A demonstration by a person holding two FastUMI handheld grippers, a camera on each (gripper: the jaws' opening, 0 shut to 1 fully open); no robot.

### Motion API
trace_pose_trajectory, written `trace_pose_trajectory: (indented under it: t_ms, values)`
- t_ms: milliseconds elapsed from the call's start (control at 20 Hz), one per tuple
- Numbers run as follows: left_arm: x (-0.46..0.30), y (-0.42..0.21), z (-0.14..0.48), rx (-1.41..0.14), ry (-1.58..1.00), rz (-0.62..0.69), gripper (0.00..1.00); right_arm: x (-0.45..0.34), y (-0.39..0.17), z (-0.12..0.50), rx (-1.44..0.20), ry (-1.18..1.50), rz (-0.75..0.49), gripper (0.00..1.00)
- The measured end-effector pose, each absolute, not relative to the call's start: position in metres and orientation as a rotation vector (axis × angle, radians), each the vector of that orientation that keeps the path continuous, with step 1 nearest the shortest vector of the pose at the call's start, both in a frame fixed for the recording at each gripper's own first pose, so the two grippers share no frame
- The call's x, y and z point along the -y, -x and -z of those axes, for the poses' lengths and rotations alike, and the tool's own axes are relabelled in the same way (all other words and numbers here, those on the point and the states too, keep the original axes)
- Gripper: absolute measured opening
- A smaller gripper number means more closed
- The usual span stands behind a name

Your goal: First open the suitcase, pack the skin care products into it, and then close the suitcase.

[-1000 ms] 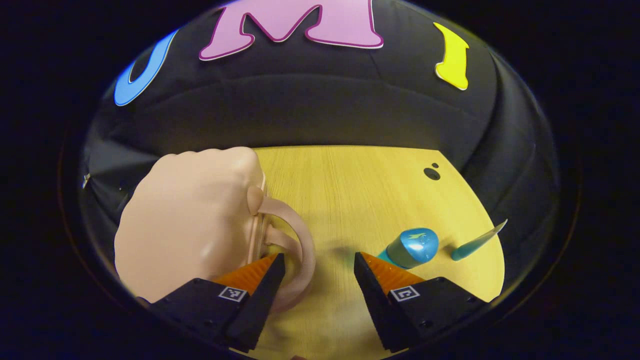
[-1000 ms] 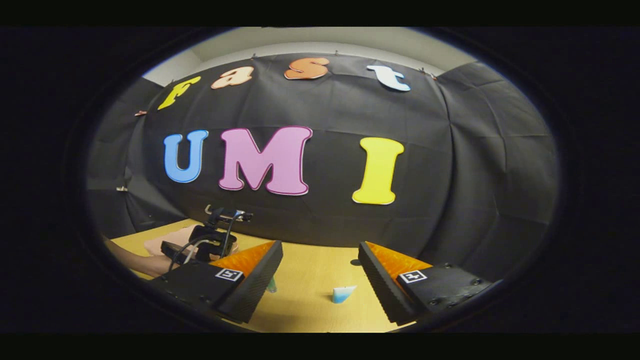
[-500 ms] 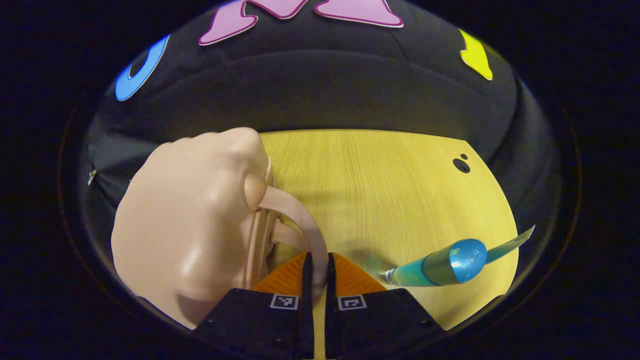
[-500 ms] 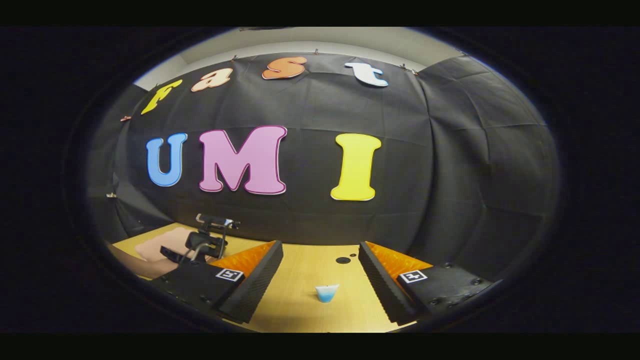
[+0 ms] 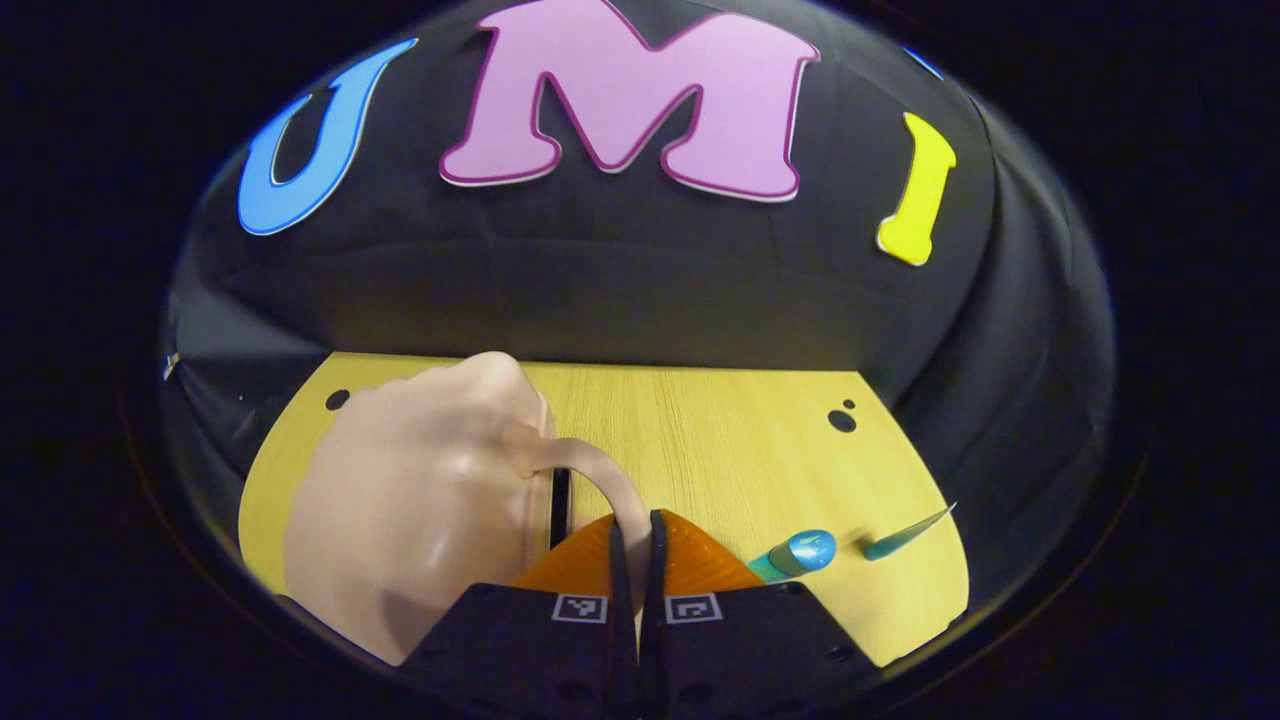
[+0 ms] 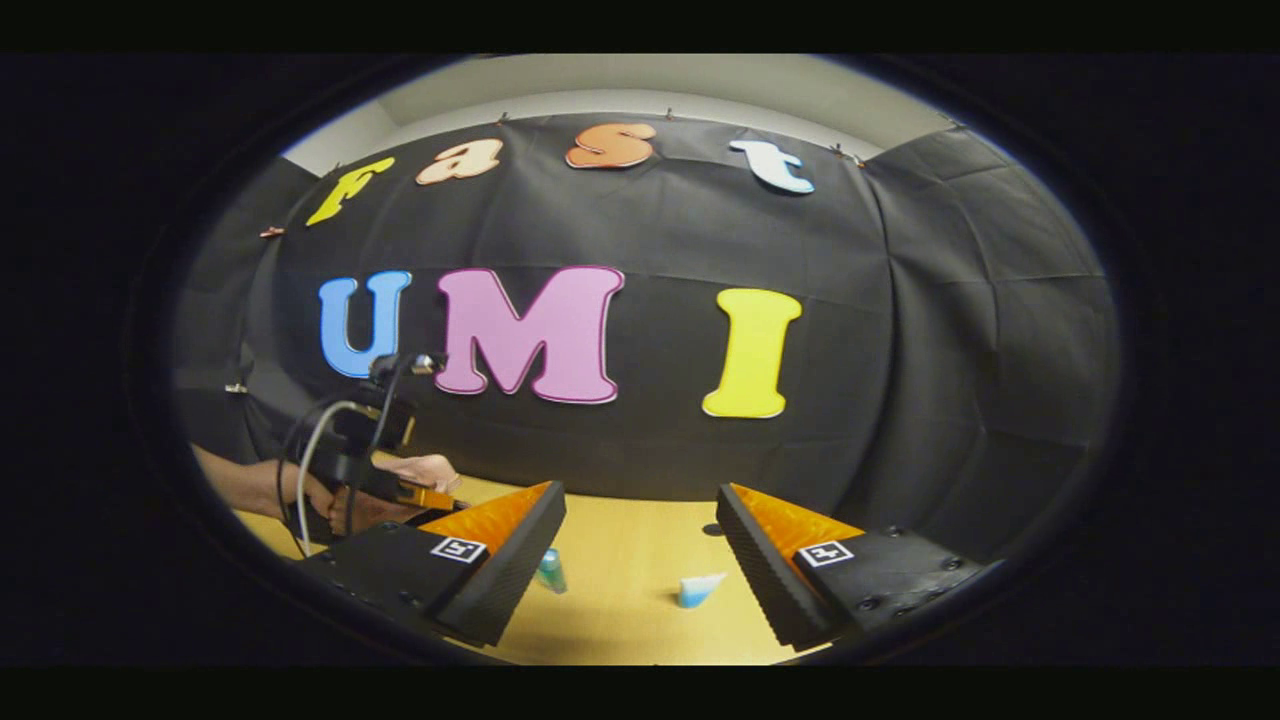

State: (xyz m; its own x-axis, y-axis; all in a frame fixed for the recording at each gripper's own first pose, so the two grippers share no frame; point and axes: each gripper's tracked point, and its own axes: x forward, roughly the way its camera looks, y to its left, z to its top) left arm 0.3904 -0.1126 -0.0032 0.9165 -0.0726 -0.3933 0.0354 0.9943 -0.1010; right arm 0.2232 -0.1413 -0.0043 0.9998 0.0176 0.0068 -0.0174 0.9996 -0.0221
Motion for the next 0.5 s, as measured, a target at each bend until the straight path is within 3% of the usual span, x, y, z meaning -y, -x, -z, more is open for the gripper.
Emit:
trace_pose_trajectory:
  t_ms: [300, 500]
  values:
    - [-0.003, -0.36, -0.089, -0.31, 0.11, 0.065, 0.06, 0.076, -0.217, -0.002, 0.003, 0.035, -0.087, 0.97]
    - [-0.116, -0.356, -0.111, -0.28, 0.059, -0.021, 0.06, 0.052, -0.213, 0.001, -0.025, 0.022, -0.092, 0.97]
